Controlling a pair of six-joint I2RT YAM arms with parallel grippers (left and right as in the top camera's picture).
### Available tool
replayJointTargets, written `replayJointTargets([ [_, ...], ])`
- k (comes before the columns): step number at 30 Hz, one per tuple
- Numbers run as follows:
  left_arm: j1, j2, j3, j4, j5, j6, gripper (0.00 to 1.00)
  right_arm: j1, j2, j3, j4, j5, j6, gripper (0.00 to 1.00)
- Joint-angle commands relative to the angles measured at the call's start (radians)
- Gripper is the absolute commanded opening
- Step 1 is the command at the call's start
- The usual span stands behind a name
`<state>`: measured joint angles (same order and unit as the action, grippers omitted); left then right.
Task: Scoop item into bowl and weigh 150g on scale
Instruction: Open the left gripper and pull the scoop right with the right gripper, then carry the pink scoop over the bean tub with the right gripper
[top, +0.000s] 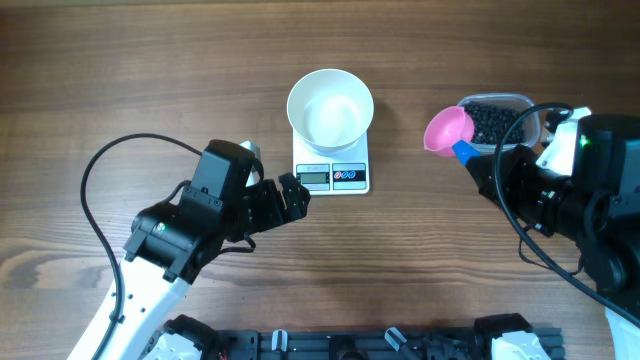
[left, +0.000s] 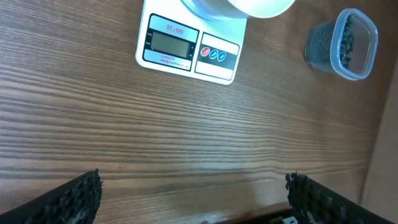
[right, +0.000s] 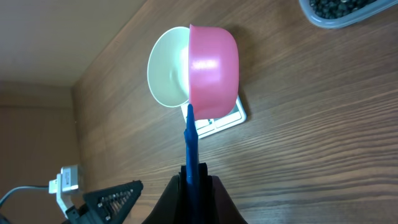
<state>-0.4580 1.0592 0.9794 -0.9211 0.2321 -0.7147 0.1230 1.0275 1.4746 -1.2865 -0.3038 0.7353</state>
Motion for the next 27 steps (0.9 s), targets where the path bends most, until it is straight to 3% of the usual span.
replayJointTargets([
  [1, 0.005, -0.009, 0.0, -0.001, -0.017, 0.02, 1.0, -0.001, -0.003, 0.027, -0.001, -0.04, -0.018, 0.04],
  [10, 0.005, -0.009, 0.0, -0.001, -0.017, 0.019, 1.0, -0.001, -0.003, 0.027, -0.099, -0.164, -0.193, 0.04],
  [27, 0.005, -0.009, 0.0, -0.001, -0.017, 0.02, 1.0, -0.001, -0.003, 0.027, -0.117, -0.165, -0.254, 0.04],
])
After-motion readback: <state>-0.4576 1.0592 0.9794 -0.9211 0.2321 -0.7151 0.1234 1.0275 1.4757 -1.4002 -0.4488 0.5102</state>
